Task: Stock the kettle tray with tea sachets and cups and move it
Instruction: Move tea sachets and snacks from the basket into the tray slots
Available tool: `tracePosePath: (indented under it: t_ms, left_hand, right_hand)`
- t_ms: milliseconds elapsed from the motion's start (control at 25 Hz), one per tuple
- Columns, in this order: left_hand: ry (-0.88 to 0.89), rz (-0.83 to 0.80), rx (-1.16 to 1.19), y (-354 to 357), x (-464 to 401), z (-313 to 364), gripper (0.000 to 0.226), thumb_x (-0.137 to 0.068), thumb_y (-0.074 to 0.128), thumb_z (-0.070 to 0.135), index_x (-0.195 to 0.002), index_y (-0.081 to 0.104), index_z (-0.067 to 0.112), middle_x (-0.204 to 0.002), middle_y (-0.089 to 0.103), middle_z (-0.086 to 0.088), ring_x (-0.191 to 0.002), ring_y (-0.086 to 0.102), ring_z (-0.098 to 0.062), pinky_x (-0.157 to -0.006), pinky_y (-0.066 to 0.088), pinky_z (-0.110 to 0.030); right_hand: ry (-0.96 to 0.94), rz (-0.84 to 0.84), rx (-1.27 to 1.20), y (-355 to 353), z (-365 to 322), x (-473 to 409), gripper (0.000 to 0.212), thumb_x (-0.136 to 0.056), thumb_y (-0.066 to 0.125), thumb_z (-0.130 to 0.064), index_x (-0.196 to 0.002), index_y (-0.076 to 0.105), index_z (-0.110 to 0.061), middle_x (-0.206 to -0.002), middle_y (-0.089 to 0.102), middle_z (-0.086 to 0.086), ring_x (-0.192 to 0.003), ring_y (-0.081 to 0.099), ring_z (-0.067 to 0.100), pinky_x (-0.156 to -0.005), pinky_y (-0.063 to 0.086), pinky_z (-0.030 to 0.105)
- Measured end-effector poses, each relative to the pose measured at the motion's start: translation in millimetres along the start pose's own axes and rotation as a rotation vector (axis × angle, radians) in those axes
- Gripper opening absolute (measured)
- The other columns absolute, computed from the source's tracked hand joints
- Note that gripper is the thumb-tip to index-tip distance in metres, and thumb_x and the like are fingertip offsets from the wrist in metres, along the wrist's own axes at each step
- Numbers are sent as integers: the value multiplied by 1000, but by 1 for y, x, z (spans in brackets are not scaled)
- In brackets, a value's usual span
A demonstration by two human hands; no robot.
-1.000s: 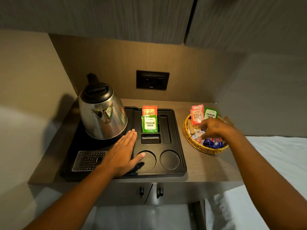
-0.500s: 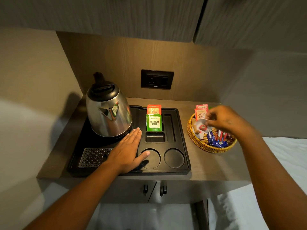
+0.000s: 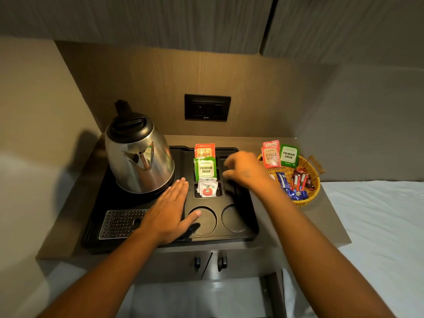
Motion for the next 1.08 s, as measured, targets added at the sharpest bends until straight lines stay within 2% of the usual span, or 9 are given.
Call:
tracePosePath:
  t_ms: [120,240,360,560,680,760,880,960,1080]
  left_hand:
    - [5,2,0,-2,2,1,92,-89,22,76,-156,-2,17,-164,-5,2,-149,-6,-11,-121,7,-34]
    - [-5,-13,-12,-4,2,2,91,-89,22,75,-156,-5,19,-163,-8,3,-149,-8,-10,-122,7,-35]
    - [-9,-18,-12,-4,2,2,92,-88,20,76,-156,-6,19,-163,-8,3,-149,-9,-9,-122,5,-33]
    - [-1,-20,-18,-4,2,2,91,-89,21,75,-156,-5,19,-163,-8,2,-149,-9,-10,-122,5,-33]
    - [-4,-18,-20,-4,3,3,91,-89,21,76,-156,-6,19,-163,-8,2,-149,-8,-10,-122,5,-33]
    - [-4,-14,-15,-4,2,2,92,-88,18,77,-156,-5,19,-164,-7,2,-149,-8,-10,-122,6,-34]
    - [-1,-5,-10,-2,3,1,94,-86,15,79,-156,-4,19,-163,-7,2,-149,-7,-10,-121,5,-32]
    - [-3,1,-10,-1,3,0,94,-86,16,79,-156,-4,19,-163,-7,3,-149,-7,-10,-120,3,-31]
    - [5,2,-18,0,1,-1,94,-86,15,80,-156,-5,20,-163,-7,3,-149,-8,-9,-120,2,-31]
  right_hand:
    - [315,188,45,-33,79,11,16,-82,68,-20,-95,70,-12,-90,69,11,-81,65,28,-72,55,39]
    - [534,-54,230,-31,123,23,28,-77,72,-11,-102,60,-7,-85,59,10,-79,59,26,-66,53,35]
    - [483,-142,312,-18,126,22,30,-72,74,-13,-97,57,-15,-78,56,5,-74,57,22,-61,52,34]
    - [457,-14,324,-16,121,15,22,-76,69,-22,-90,55,-14,-71,53,4,-66,55,23,-58,49,33]
    - [465,129,247,-19,123,15,18,-83,64,-20,-96,59,-9,-87,63,12,-77,62,29,-63,54,36]
    - [477,186,189,-30,126,17,21,-85,65,-23,-96,66,-5,-89,67,12,-74,63,27,-59,52,32]
    - [482,338,-4,-58,122,21,21,-81,73,-31,-93,75,-14,-85,71,7,-62,60,16,-52,42,23]
    - [355,497,-209,-64,94,18,13,-76,77,-25,-88,77,-21,-78,70,-4,-57,56,4,-49,40,20]
    - [167,455,-502,-35,29,-6,16,-74,71,-8,-82,76,-21,-70,69,-8,-63,66,11,-58,57,32]
Point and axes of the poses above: each hand's wrist, its own x-axis away from the middle knuckle, its own y-axis out of the palm, z = x × y, the point moved 3 cm from there along -x, towards the middle knuckle
